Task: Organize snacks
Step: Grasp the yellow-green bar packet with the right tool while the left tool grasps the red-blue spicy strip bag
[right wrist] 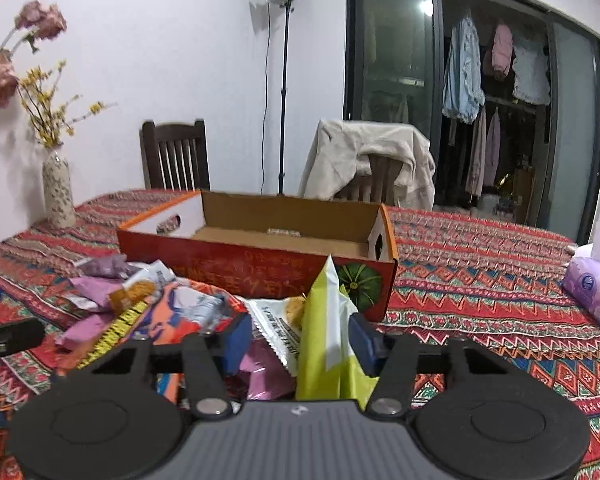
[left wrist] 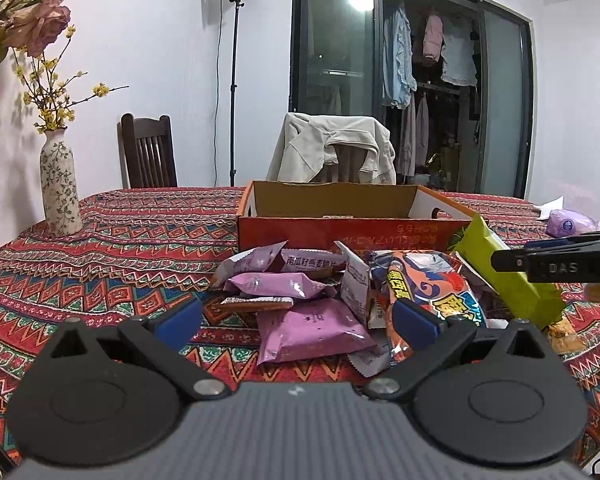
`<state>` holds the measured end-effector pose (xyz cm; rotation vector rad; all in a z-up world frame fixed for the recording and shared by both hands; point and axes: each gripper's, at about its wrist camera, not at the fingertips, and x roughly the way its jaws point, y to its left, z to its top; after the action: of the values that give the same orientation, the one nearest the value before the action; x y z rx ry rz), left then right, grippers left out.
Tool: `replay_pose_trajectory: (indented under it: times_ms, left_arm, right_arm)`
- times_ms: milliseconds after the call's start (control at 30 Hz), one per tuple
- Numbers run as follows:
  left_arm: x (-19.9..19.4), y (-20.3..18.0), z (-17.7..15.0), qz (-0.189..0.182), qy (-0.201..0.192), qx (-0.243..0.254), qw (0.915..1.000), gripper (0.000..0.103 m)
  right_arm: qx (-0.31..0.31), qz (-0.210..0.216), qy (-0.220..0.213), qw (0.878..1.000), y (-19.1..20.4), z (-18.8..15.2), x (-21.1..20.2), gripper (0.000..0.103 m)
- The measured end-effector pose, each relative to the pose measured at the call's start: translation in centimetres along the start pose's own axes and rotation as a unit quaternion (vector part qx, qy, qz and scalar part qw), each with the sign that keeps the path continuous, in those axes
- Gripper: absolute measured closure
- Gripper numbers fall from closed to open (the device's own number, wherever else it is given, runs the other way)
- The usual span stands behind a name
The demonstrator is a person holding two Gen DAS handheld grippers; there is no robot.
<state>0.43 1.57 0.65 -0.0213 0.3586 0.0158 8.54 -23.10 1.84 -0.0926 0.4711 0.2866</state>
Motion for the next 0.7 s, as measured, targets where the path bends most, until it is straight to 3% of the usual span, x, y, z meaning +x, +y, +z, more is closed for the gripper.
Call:
replay_pose_trajectory:
  times_ms: [67, 200, 333, 700]
  left_arm:
    - [0.1, 0.0, 0.0, 0.002, 0.001, 0.0, 1.0, 0.0]
    - [0.3, 0.1, -0.1, 0.005, 0.003, 0.0, 1.0, 0.0]
    - [0.5, 0.0, 0.1, 0.006, 0.005, 0.0, 1.0, 0.0]
    - [1.3, -1.6, 1.2, -0.015, 0.018, -0.005, 0.9997, 0.0]
  right_arm:
    - [-0.005, -0.003, 0.01, 1.0, 0.1, 0.1, 0.9, 0.063]
    - [-0.007, -0.013, 0.019, 1.0, 0.1, -0.2, 2.0, 0.069]
    - [-0.014, -0.01, 0.032, 0.999, 0.2, -0.9, 2.4, 0.084]
    - [0.007, -0.009, -0.033, 0.999, -0.7, -0.6, -0.9, 0.085]
